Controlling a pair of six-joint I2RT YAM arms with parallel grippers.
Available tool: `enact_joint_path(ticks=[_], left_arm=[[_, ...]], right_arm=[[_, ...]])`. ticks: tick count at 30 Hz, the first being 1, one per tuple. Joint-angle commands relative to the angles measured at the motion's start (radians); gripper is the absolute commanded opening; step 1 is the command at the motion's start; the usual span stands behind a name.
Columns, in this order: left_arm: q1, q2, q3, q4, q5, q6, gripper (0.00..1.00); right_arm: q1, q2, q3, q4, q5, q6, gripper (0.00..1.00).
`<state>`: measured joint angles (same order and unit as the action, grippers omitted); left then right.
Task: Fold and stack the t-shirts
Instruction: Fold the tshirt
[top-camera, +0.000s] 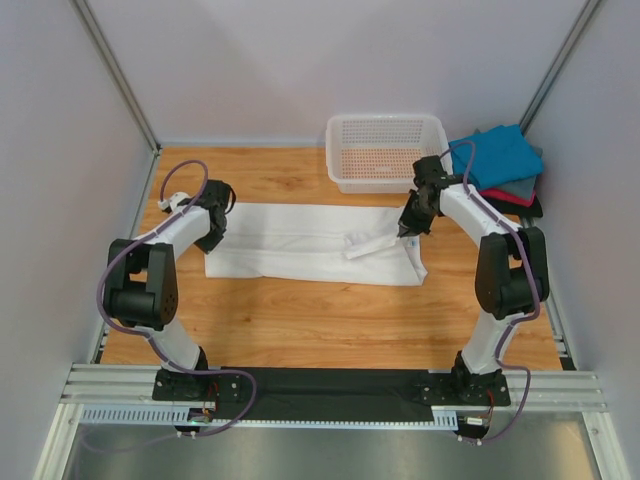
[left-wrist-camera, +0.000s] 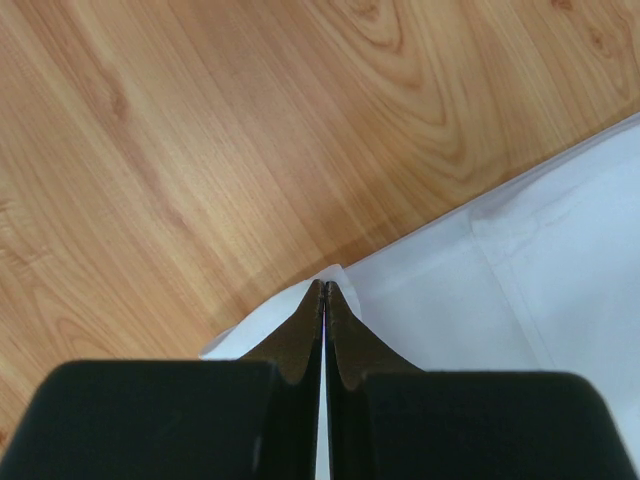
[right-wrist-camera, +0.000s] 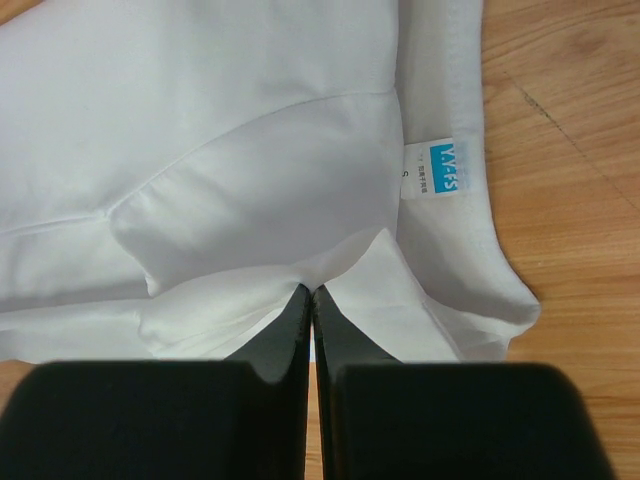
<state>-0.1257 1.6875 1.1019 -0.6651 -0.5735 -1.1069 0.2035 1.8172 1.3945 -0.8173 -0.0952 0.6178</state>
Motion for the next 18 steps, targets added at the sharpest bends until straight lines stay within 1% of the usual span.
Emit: enact_joint_path(ticks=[1, 9, 18], left_arm=[[-0.003, 0.015, 0.059, 0.004, -0.048, 0.018, 0.0], [-0.003, 0.032, 0.088, -0.007, -0.054, 0.031, 0.0], [-0.005, 0.017, 0.066, -0.022, -0.054, 0.021, 0.0]], right_arm=[[-0.009, 0.017, 0.063, 0.024, 0.009, -0.026, 0.0], [-0.012, 0.033, 0.086, 0.033, -0.015, -0.021, 0.0], [-0.012, -0.013, 0.034, 0.043, -0.047, -0.013, 0.01]])
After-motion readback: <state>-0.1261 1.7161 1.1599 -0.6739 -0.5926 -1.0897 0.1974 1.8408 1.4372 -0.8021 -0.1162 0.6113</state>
